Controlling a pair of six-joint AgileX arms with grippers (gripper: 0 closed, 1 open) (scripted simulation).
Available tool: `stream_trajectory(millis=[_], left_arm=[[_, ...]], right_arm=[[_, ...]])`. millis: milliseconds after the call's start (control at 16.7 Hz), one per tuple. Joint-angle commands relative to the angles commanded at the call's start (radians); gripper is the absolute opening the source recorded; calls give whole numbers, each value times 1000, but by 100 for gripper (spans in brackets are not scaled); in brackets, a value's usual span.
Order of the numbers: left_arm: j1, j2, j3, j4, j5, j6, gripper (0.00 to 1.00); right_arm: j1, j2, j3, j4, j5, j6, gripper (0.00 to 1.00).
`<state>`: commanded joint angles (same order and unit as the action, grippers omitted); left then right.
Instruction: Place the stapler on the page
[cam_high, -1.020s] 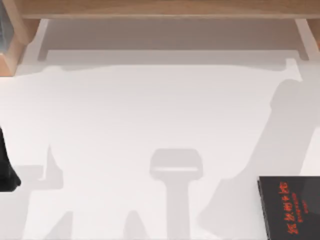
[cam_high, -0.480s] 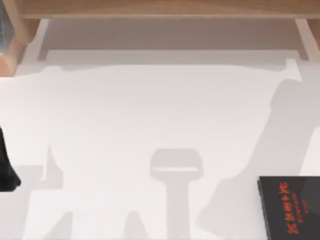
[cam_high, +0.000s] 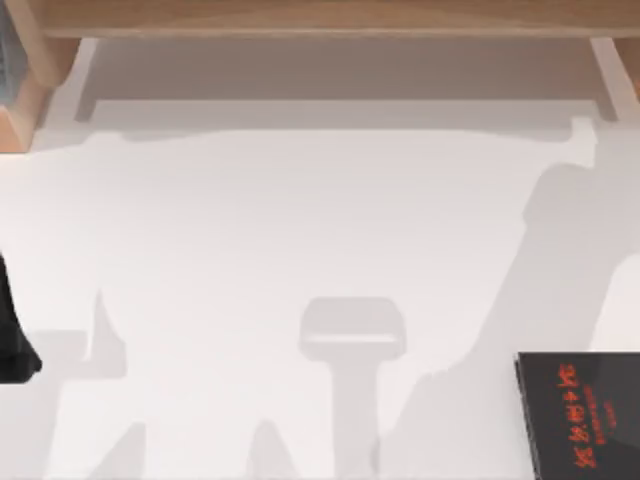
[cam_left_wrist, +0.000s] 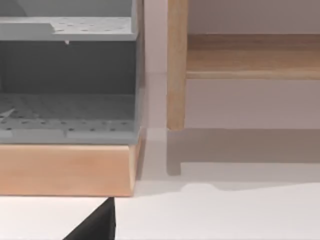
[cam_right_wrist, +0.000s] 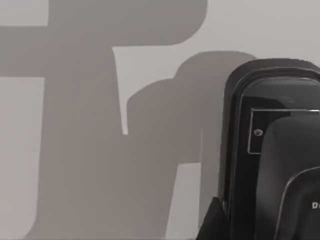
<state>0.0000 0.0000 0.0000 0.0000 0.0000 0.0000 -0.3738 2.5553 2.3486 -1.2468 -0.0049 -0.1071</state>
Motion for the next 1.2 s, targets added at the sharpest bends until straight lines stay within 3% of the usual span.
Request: stream_trajectory(millis=[480,1200], left_arm=[[0,0,0,0,0,0,100],[0,0,0,0,0,0,100]], right_arm=[[28,-280,-196,80,1,41,0],[319,-829,-803,228,17,219,0]])
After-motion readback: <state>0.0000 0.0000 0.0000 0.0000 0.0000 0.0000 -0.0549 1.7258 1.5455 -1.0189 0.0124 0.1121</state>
